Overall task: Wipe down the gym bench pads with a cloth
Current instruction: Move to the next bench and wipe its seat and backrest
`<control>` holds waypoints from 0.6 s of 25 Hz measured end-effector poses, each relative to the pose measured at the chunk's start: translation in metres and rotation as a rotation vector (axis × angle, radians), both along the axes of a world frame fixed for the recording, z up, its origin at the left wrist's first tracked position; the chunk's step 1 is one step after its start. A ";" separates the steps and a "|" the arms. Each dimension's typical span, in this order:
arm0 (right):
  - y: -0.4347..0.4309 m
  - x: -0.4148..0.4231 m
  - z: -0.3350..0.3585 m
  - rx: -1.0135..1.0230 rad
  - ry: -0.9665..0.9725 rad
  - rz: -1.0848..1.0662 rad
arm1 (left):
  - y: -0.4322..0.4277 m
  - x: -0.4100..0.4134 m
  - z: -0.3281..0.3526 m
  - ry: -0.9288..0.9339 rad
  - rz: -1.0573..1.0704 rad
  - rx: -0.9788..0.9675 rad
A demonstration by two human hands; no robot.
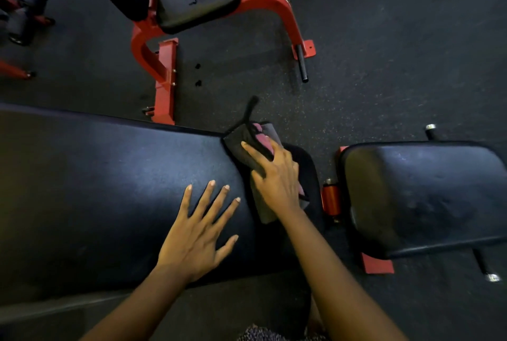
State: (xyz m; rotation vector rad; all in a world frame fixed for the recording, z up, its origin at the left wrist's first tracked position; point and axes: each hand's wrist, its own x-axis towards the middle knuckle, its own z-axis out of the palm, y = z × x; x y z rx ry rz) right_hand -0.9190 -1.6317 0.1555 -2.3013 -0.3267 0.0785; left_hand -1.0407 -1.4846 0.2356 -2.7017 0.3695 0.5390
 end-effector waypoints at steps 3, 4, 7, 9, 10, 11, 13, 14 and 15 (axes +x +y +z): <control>-0.017 0.013 -0.018 0.050 0.065 -0.112 | -0.001 -0.001 -0.001 -0.027 -0.011 -0.005; -0.027 0.015 -0.029 0.073 0.095 -0.166 | -0.001 -0.001 -0.001 -0.040 -0.014 -0.005; -0.060 0.022 -0.063 0.095 0.278 -0.327 | -0.001 -0.001 -0.002 -0.071 -0.033 0.001; -0.071 0.018 -0.073 0.119 0.372 -0.424 | 0.000 -0.001 -0.003 -0.085 -0.050 0.002; -0.073 0.011 -0.073 0.139 0.397 -0.441 | 0.000 -0.001 -0.003 -0.090 -0.057 0.003; -0.076 -0.002 -0.072 0.151 0.402 -0.438 | 0.000 -0.001 -0.003 -0.091 -0.057 0.003; -0.088 -0.036 -0.074 0.152 0.404 -0.424 | -0.001 -0.001 -0.001 -0.096 -0.048 0.002; -0.096 -0.050 -0.075 0.152 0.438 -0.432 | -0.001 -0.001 -0.001 -0.095 -0.049 0.004; -0.105 -0.059 -0.077 0.154 0.497 -0.447 | -0.001 -0.002 -0.001 -0.092 -0.051 0.006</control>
